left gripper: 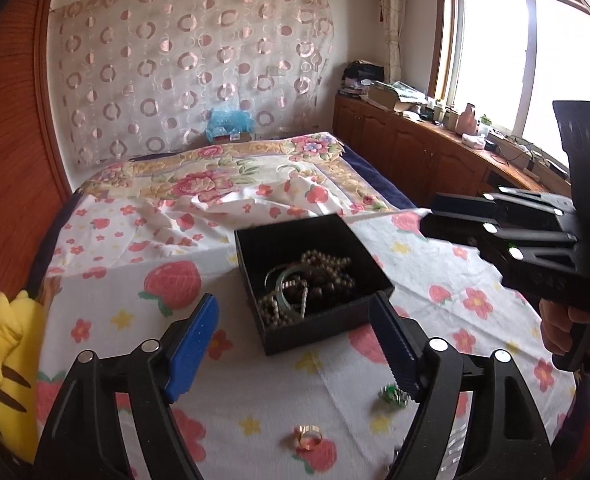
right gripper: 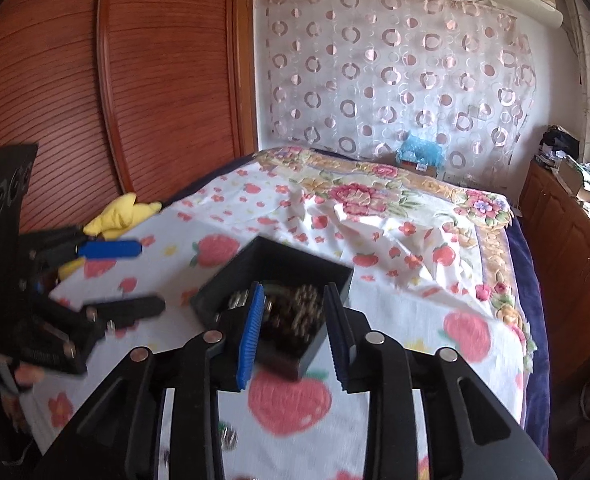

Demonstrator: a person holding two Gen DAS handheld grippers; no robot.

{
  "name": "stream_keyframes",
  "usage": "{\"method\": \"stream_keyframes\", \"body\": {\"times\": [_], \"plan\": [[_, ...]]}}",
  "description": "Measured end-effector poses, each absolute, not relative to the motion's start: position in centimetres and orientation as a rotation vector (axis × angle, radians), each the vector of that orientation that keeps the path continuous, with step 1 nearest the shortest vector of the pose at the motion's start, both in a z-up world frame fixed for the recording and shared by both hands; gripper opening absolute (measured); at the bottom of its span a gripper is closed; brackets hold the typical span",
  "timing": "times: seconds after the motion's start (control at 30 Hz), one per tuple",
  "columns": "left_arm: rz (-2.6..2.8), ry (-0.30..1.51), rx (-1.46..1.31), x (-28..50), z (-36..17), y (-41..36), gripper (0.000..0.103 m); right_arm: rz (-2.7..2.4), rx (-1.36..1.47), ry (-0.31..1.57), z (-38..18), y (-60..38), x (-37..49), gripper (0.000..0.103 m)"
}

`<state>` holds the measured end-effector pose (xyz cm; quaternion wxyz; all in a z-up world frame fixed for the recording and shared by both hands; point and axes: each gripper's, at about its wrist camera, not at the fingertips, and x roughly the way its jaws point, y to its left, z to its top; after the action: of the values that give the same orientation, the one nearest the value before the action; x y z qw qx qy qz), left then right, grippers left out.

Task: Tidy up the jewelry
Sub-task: 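Lower the pearl necklaces into the black box and open both tools, then move both tools from the box back to the remaining jewelry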

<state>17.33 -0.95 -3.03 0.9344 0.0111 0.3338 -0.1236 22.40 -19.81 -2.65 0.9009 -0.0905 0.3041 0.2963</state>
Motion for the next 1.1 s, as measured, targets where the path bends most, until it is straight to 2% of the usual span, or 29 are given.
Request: {"method": "stream_keyframes", "body": {"times": [0.47,0.77,0.8,0.83,0.93,1.1], "plan": [[-0.262,0.753,0.026,12.1,-7.3,-0.5,0.076,0.702,-0.236,0.802,-10.7,-18.3,17.1,0.035],[-0.265,0.792,0.011,11.0,-9.0,-0.1,0.076,0.714,-0.329,0.879,-13.5,-15.8,16.9,0.035],[-0.264,0.798,0.009,11.0,-9.3,-0.1,0.076,0.712,-0.336,0.882,-13.6,-15.7,17.0,0.034],[-0.265,0.802,0.008,11.0,-9.4,-0.1,0.076,0.709,-0.346,0.887,-13.8,-15.6,17.1,0.025],[-0.266,0.816,0.010,10.7,-10.1,-0.2,0.076,0.704,-0.377,0.879,-13.9,-15.6,17.0,0.015],[-0.284,0.835,0.016,10.3,-10.6,-0.9,0.076,0.713,-0.359,0.852,-13.0,-16.8,16.7,0.014]]}}
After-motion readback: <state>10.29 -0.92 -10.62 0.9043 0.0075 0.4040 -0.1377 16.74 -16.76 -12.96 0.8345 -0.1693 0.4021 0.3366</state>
